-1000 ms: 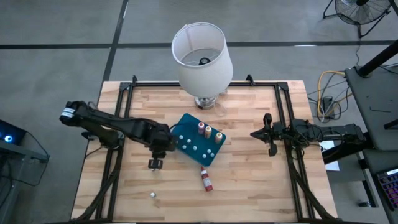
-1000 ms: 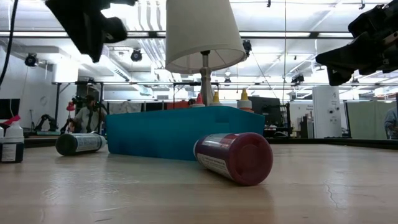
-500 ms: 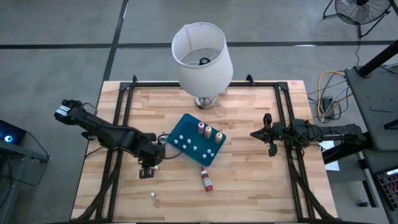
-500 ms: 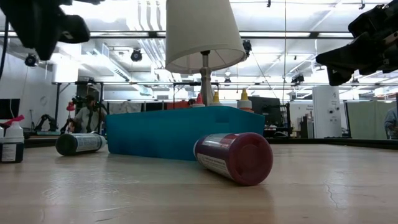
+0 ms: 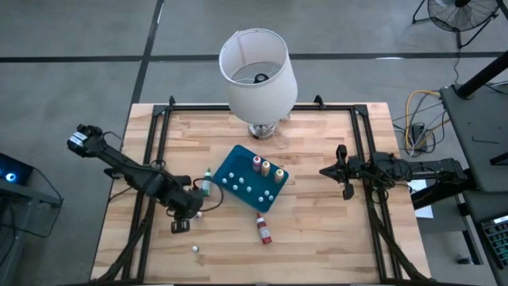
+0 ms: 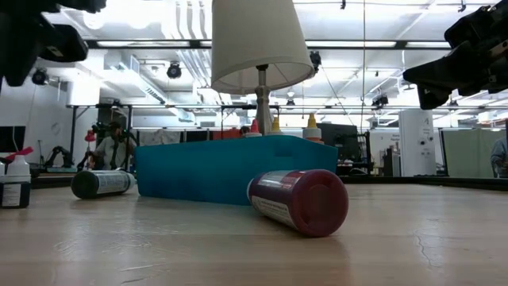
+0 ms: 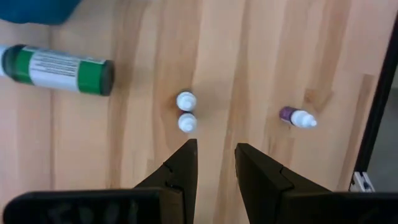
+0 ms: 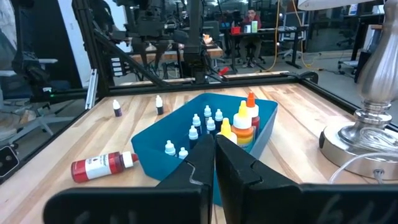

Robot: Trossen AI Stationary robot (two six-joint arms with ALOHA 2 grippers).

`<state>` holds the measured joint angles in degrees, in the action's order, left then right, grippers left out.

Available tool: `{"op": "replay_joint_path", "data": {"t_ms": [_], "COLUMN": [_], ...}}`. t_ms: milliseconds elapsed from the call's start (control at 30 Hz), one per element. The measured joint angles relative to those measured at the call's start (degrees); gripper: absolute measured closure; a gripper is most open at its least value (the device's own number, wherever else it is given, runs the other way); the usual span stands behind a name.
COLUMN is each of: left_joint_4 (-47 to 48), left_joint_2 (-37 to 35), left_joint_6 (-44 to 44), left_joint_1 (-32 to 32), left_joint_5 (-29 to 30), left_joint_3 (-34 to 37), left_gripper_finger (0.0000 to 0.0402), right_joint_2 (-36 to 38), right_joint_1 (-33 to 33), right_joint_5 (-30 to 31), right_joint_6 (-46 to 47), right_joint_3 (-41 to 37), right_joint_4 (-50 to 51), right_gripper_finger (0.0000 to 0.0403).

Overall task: Pick & Place food coloring
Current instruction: Put the small purple food coloring bottle into the blue container

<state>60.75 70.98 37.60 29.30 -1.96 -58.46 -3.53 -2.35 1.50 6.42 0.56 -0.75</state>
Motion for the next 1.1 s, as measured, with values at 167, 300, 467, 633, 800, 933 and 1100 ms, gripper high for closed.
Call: {"op": "replay_joint_path", "data": {"t_ms": [167, 300, 467, 633, 800, 933, 1100], "left_joint_4": [-2.44, -6.72, -11.16, -12.06, -13.92, -14.21, -14.25], "left_joint_2": [0.00, 0.00, 1.01, 3.27, 5.62, 6.91, 8.80], "left_joint_6": [-0.04, -0.64, -2.82, -6.39, -10.27, -12.58, -13.20], "left_joint_1": [3.21, 5.18, 7.33, 9.63, 12.02, 13.27, 14.57], "left_joint_5": [0.04, 0.03, 0.09, 0.09, 0.05, 0.05, 0.09], "left_joint_3": [0.05, 0.05, 0.38, 0.42, -0.40, -1.64, -3.90], "left_gripper_finger": [0.0321, 0.0321, 0.0321, 0.0321, 0.0321, 0.0321, 0.0321], "right_joint_2": [0.00, 0.00, 0.00, 0.00, 0.00, 0.00, 0.00], "right_joint_1": [0.00, 0.00, 0.00, 0.01, 0.01, 0.02, 0.01], "right_joint_5": [0.02, 0.02, 0.01, 0.02, 0.01, 0.00, 0.02], "right_joint_6": [-0.01, 0.00, 0.00, 0.00, 0.00, 0.00, 0.00], "right_joint_3": [0.00, 0.00, 0.00, 0.00, 0.00, 0.00, 0.00], "right_joint_4": [0.00, 0.00, 0.01, 0.00, 0.01, 0.00, 0.02], "right_gripper_finger": [0.0394, 0.0394, 0.0394, 0.0394, 0.0394, 0.0394, 0.0394]}}
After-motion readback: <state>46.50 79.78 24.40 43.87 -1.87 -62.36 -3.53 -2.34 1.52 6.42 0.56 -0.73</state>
